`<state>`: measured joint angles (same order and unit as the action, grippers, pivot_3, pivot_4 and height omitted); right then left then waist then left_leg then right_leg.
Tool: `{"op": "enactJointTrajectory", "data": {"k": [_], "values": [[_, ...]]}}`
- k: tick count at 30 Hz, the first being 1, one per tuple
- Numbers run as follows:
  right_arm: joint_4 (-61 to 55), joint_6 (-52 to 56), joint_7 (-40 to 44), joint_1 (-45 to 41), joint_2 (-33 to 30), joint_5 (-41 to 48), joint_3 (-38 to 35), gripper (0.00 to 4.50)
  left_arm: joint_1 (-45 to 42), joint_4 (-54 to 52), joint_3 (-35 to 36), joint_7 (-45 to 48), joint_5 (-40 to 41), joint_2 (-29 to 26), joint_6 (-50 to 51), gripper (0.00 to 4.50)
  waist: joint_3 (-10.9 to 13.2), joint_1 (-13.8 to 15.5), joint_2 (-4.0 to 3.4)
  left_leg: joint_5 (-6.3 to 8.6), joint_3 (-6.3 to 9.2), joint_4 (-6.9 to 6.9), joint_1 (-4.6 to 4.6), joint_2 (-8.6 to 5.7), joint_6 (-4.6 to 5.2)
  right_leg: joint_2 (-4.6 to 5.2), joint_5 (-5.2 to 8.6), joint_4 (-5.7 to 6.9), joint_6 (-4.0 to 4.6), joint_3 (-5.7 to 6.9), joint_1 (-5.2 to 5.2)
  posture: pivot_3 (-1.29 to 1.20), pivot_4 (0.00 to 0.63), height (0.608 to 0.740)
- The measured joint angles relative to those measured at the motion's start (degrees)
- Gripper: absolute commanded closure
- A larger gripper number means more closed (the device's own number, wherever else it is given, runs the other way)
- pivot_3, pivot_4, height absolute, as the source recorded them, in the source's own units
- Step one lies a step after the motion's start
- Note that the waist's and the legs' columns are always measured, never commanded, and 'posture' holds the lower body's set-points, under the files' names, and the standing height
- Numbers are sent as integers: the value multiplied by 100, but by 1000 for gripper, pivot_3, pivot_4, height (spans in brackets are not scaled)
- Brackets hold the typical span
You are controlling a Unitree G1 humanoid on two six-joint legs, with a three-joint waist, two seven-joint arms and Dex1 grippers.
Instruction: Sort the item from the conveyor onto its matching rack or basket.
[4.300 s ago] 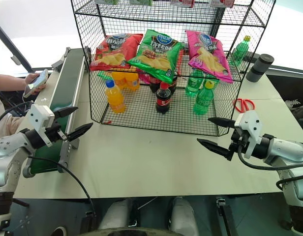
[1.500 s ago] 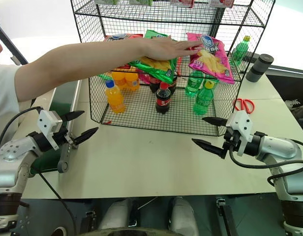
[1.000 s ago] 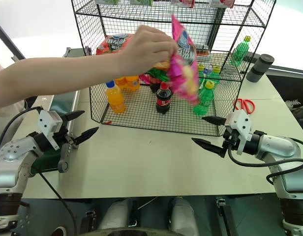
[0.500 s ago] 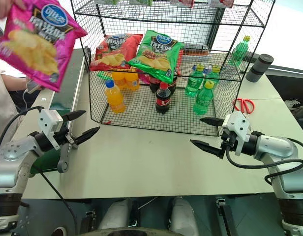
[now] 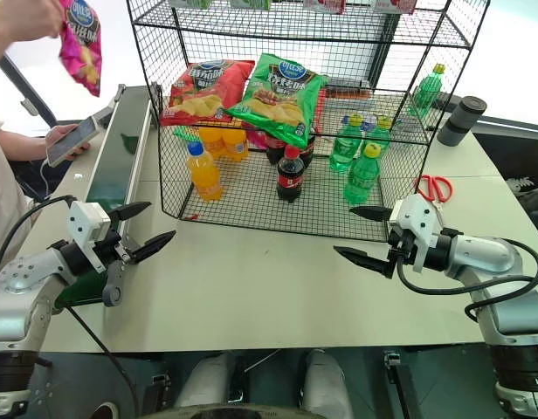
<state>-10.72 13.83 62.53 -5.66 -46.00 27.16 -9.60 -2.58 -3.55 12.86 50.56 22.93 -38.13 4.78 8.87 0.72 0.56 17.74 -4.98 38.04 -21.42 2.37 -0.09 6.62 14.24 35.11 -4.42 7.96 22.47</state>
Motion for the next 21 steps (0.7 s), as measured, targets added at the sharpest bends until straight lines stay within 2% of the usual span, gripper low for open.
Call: {"op": "enactJointTrajectory", "data": {"k": [21], "values": [[211, -138, 97, -184, 4, -7, 89, 104, 260, -82, 197, -112, 44, -3, 3, 0, 0, -1, 0, 0, 0, 0, 1, 1, 0, 0, 0, 1, 0, 0, 0, 0, 150, 740]]}}
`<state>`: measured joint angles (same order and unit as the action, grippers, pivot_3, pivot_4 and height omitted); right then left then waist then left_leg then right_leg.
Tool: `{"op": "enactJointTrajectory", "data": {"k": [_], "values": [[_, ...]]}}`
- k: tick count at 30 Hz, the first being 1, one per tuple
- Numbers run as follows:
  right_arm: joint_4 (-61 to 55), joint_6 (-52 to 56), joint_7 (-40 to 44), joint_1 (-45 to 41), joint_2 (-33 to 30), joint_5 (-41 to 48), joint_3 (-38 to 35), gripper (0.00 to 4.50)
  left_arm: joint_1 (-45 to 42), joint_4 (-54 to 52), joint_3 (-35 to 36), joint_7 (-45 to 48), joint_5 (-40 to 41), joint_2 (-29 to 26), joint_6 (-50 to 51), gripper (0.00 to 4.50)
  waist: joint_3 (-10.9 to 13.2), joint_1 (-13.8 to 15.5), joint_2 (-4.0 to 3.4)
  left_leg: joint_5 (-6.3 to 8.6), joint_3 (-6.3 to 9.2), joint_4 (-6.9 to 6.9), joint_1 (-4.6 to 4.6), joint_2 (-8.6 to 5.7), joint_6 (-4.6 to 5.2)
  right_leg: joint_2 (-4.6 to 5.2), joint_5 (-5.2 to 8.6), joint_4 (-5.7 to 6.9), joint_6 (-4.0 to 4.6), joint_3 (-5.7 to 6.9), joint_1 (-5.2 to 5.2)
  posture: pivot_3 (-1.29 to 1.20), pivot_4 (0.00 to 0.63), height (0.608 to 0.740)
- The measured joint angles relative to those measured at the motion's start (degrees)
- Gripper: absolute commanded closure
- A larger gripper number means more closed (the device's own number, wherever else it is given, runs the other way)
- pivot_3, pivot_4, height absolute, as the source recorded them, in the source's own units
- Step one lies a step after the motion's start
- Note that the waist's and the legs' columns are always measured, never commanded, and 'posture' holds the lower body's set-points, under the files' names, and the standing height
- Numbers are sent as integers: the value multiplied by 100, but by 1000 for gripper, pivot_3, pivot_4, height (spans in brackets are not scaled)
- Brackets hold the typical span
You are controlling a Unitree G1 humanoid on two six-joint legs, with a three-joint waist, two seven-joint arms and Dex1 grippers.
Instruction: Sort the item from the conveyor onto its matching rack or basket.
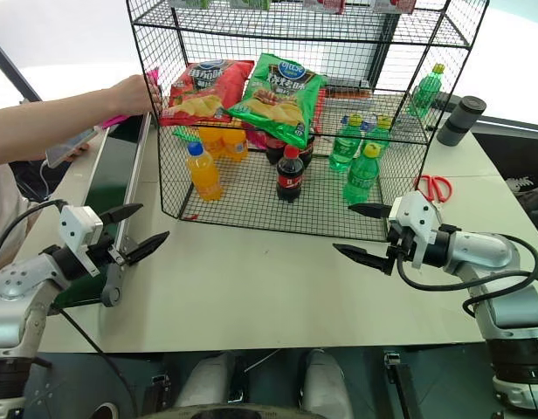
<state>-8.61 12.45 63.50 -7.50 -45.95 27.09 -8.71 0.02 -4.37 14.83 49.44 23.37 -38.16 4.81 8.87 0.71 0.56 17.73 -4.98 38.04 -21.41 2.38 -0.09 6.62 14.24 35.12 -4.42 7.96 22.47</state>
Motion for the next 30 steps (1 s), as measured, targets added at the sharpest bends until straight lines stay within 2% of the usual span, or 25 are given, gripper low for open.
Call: {"op": "enactJointTrajectory", "data": {"k": [7, 22, 30], "values": [[90, -1, 7, -166, 138, 0, 168, 104, 148, -81, 256, -98, 68, -3, -80, 0, 0, -2, 0, 0, 0, 0, 0, 0, 0, 0, 0, 0, 0, 0, 0, 0, 150, 740], [176, 177, 90, -629, 533, 34, 532, 104, 565, -167, 749, -693, -455, -119, -515, 0, -1, -12, 1, 0, -1, 0, 0, 2, 0, 1, 0, 0, 1, 0, 3, 0, 150, 740], [14, 857, 102, -1015, 1217, 656, 821, 104, 1179, -78, 1215, -1176, -1616, -414, -1665, 0, -1, -8, 0, 1, -2, -2, -3, 4, 1, 10, 0, -1, 2, 0, 8, 0, 150, 740]]}}
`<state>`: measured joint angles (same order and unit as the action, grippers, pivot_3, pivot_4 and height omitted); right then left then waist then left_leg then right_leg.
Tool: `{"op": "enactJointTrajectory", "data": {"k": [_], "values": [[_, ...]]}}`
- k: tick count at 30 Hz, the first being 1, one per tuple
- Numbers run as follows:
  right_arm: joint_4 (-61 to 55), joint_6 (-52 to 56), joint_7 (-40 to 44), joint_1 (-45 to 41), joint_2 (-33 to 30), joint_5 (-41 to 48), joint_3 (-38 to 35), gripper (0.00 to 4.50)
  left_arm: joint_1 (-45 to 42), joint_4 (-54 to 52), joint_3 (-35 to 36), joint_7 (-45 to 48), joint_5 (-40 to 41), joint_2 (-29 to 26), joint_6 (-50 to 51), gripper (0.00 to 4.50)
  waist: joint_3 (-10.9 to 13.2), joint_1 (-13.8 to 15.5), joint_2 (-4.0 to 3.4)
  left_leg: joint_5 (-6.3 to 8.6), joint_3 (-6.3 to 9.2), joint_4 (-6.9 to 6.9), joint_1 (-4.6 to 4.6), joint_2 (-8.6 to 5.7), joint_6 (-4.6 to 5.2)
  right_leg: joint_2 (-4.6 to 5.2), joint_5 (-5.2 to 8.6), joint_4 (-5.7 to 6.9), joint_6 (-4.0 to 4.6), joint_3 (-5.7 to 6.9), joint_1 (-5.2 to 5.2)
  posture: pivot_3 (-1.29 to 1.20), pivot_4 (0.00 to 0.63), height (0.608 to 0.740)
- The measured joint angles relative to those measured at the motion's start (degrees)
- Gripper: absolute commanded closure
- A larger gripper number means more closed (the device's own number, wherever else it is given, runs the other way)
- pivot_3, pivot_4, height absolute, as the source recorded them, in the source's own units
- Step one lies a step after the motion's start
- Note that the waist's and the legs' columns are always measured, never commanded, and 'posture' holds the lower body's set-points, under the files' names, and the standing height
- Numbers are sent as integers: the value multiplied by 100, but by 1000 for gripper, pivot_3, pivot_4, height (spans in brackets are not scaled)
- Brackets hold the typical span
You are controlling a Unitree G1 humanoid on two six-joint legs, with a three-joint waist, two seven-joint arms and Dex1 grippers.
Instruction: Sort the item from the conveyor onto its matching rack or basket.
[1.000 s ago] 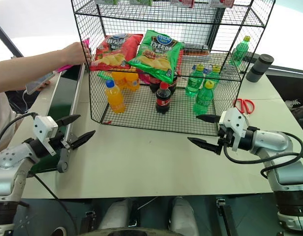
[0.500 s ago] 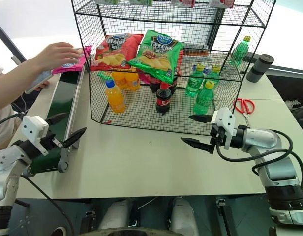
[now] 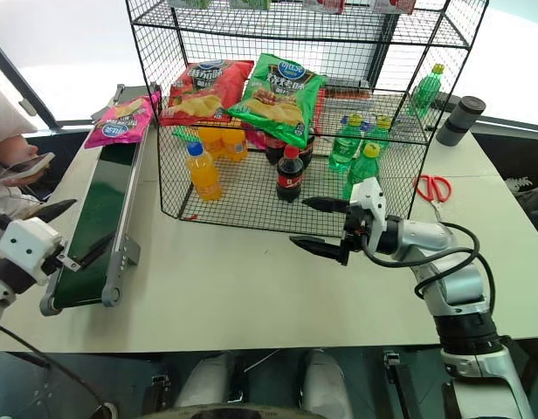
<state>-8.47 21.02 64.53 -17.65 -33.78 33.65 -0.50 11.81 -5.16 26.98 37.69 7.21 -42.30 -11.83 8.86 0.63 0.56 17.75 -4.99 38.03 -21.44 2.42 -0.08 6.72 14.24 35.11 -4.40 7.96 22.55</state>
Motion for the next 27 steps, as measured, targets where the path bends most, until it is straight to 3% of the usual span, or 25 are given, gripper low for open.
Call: {"op": "enactJointTrajectory", "data": {"k": [10, 18, 27], "values": [[-120, -545, 75, -134, 601, -176, 408, 104, 534, 569, 453, -967, -1545, -430, -1028, 0, -2, -5, 3, 1, -5, -1, -1, 2, 0, 3, 0, 2, 0, 0, 11, 0, 150, 740], [-126, -551, -110, -162, 885, 35, 338, 104, 524, 883, 507, -1315, -2010, -655, -1151, 0, 0, -3, 0, 1, -5, -2, -1, 4, -1, 4, 0, 3, 0, 1, 24, 0, 150, 740], [-144, -671, -192, 25, 884, -93, 346, 104, 223, 1184, 65, -1437, -2287, -781, -1242, 0, -1, -30, 1, 1, -10, -3, -2, 7, -1, 3, 0, 10, 0, 0, 19, 0, 150, 740]]}}
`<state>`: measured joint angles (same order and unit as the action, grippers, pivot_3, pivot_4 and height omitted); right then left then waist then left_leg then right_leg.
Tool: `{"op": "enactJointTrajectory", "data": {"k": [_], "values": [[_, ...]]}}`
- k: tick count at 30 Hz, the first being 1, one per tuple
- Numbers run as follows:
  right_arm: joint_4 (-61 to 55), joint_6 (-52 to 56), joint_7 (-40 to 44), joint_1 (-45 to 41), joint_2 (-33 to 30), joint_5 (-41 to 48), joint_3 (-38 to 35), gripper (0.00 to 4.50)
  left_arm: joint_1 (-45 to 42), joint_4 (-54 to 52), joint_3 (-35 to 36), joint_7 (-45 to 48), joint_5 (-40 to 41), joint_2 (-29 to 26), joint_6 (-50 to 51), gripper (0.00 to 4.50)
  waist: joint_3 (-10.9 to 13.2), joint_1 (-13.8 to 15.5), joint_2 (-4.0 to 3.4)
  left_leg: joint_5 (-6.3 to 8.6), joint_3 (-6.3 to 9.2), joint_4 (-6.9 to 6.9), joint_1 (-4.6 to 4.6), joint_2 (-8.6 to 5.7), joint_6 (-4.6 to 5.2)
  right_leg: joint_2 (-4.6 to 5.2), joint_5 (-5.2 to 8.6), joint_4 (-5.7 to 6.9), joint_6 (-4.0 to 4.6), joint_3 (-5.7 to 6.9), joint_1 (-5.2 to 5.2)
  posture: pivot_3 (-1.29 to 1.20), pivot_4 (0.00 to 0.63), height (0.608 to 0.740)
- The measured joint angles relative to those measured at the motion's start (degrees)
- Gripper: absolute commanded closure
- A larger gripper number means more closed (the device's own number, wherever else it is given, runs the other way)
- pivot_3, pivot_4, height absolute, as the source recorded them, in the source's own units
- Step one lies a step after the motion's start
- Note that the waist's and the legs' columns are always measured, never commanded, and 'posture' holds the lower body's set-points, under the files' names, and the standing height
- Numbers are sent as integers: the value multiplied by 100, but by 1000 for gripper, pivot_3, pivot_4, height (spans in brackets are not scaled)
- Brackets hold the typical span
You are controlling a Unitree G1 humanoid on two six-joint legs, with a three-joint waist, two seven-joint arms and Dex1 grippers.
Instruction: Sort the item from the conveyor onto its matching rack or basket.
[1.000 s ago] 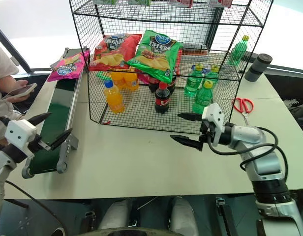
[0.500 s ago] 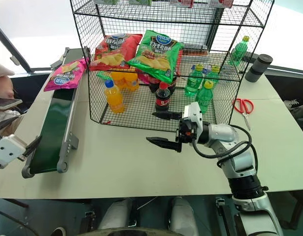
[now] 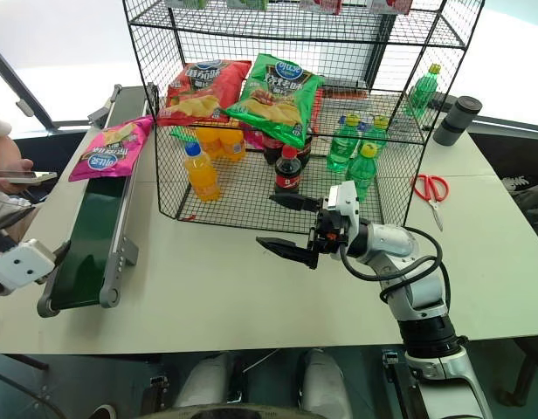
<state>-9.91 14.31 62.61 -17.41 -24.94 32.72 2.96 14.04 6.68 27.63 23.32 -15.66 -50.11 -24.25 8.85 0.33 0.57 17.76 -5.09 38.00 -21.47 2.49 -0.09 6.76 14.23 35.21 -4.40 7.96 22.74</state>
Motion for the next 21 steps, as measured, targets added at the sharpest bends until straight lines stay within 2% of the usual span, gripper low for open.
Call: {"op": "enactJointTrajectory", "data": {"k": [8, 21], "values": [[-3, -92, -36, 38, -63, -170, 7, 104, -236, 155, -436, -130, -173, -101, -30, 0, 0, -8, 0, 0, -6, -1, 0, 0, 0, 0, 0, 1, 0, 0, -2, 0, 150, 740], [-2, -97, -85, 40, -90, -298, 8, 104, -362, 224, -651, -229, -248, -112, -4, 0, -1, -9, 1, 0, -8, -1, 1, 0, 0, 1, 0, 1, 0, 0, -2, 0, 150, 740]]}}
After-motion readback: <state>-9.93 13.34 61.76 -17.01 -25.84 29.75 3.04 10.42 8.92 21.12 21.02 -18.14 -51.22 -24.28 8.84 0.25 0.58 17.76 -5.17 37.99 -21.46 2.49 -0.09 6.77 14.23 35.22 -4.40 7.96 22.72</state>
